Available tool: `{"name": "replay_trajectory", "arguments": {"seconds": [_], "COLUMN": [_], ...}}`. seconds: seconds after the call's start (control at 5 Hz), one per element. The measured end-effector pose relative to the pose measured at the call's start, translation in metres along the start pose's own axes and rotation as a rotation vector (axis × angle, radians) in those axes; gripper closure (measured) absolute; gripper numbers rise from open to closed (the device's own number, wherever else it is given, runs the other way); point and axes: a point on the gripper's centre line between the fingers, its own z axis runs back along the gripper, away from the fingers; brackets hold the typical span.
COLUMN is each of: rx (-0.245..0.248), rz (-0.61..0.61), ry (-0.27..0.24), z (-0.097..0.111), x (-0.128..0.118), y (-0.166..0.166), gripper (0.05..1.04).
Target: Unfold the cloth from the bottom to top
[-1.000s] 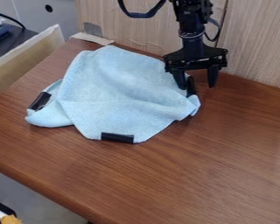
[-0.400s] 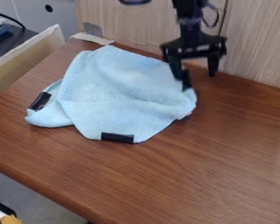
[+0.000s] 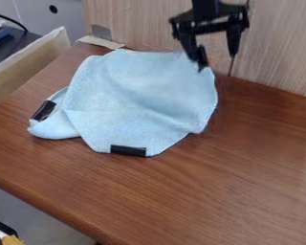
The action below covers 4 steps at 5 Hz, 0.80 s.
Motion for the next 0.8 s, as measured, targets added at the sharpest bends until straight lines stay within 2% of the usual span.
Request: {"name": "replay_trajectory", "arguments": {"seconds": [0.2,0.8], "rx": [0.003,0.003], "rz": [0.001,0.003], "ry": [-0.029,-0.036], "z": [0.0301,0.0334], "x": [-0.0013,-0.0003], "y": [0.0107,0.0119], "gripper": [0.085,0.085]}}
